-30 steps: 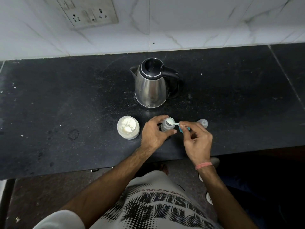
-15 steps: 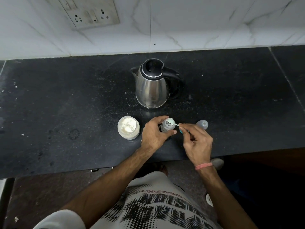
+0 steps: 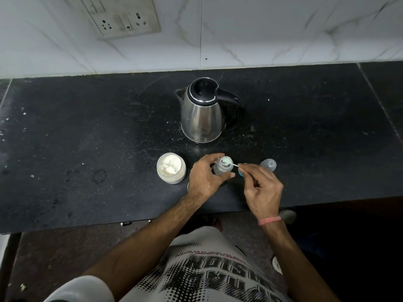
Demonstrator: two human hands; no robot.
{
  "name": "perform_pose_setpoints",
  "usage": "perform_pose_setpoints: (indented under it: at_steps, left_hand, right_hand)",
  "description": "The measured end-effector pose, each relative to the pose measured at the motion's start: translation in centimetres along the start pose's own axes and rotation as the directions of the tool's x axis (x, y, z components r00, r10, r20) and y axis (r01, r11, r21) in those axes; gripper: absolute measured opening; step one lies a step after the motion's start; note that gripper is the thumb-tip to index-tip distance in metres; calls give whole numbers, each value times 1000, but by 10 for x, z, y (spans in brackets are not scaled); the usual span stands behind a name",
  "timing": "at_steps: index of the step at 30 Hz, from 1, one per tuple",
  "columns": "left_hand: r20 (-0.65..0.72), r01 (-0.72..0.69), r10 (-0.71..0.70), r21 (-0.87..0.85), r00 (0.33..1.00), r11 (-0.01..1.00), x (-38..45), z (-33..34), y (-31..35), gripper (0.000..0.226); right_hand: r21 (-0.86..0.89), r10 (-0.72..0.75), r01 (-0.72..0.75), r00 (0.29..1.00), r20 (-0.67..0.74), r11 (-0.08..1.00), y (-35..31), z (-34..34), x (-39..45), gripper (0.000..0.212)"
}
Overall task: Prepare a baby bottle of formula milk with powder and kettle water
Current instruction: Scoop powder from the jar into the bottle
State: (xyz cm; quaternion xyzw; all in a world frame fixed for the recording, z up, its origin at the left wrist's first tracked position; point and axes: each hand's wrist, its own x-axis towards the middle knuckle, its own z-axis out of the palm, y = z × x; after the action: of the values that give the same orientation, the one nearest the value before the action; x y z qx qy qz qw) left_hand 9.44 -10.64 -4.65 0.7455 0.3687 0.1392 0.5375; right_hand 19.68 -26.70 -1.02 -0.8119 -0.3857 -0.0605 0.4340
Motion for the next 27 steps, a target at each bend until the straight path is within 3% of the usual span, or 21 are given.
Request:
perform_pose_setpoints:
  at_steps: [10,21,27]
  left_hand:
    - [-19,-15,15,-6,1000,1000,0,0,-1,68]
    - [-22,-5,6,24,1000,1000,1,0,0,71]
    - [-7,29,-29,43,1000,999,1,-1,1,80]
  right_hand:
    - [-216,-179,200,977,116,956,-3,-3,4,30]
    - [-103,-89,94,995,56,990,-6,-3,1,28]
    - [84,113,-109,993,-46,991,-13,-2,0,14]
